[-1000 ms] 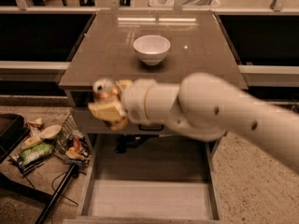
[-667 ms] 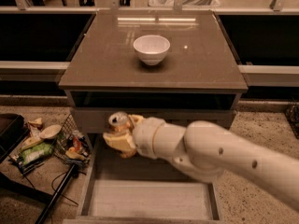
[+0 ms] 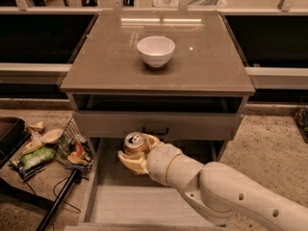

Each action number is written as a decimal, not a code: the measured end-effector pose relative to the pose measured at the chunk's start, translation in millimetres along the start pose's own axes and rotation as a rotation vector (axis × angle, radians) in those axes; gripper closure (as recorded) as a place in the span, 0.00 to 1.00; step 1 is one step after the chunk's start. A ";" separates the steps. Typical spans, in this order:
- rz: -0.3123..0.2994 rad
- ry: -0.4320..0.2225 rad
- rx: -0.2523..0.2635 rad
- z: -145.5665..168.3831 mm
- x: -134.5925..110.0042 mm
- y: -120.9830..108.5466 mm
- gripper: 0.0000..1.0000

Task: Place orange can into middle drawer

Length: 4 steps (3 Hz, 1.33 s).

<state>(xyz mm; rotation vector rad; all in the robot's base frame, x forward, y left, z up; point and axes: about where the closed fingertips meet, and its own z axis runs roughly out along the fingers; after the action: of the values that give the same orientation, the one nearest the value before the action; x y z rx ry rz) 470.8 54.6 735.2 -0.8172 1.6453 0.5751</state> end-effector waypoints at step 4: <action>0.088 -0.079 -0.299 110.3 113.5 53.0 1.00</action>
Offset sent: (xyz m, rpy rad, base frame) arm 0.0168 0.0702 -0.1340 0.1736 0.1893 0.1676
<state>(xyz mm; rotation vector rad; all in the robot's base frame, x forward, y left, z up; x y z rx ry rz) 487.9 146.5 597.0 -0.9285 1.5491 0.9195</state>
